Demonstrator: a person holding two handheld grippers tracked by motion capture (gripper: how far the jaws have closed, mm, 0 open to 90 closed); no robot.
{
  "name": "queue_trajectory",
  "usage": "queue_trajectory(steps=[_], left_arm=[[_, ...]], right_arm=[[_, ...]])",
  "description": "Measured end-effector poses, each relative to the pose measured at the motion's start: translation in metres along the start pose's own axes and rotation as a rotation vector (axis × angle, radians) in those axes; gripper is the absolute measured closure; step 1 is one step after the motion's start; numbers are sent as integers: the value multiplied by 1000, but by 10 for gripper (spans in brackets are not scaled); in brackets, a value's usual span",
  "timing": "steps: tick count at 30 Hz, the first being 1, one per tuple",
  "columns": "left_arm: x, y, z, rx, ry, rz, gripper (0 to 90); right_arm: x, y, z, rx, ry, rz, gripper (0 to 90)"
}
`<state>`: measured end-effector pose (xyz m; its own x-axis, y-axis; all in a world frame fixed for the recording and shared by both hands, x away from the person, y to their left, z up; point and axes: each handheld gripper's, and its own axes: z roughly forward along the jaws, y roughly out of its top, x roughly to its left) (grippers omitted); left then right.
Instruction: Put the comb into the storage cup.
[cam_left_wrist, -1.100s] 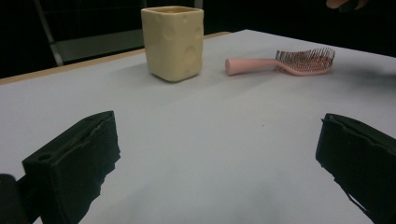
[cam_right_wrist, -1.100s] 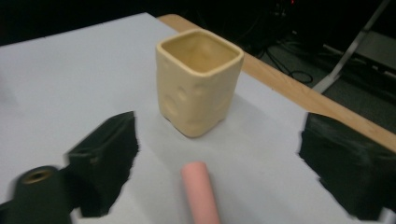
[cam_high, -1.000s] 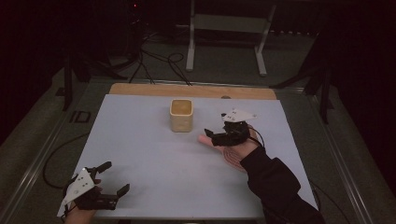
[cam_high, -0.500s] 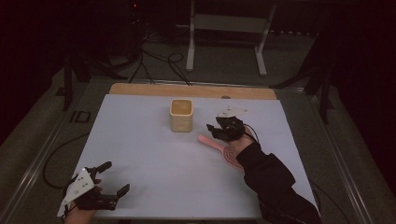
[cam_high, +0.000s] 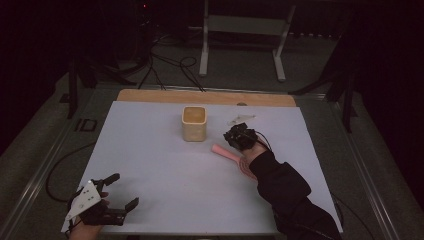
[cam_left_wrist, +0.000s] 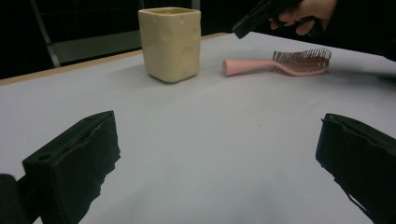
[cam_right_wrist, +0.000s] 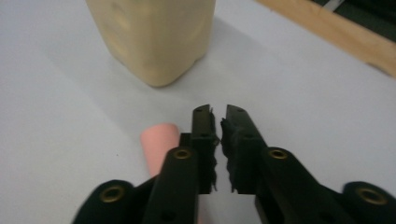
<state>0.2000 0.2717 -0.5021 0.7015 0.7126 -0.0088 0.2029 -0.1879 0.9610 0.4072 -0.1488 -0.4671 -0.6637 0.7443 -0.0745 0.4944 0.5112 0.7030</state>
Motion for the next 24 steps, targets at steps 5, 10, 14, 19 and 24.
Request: queue_trajectory(steps=[5,10,14,19,24], left_arm=[[0,0,0,0,0,-2,0],[0,0,0,2,-1,-1,0],[0,0,0,2,1,0,0],[0,0,0,6,0,0,0],[0,0,0,8,-1,4,0]], right_arm=[[3,-1,15,85,22,-41,900],[6,-1,27,145,10,-56,900],[6,-1,31,177,2,-51,900],[8,-2,38,212,19,-63,900],[8,-2,39,217,18,-72,900]])
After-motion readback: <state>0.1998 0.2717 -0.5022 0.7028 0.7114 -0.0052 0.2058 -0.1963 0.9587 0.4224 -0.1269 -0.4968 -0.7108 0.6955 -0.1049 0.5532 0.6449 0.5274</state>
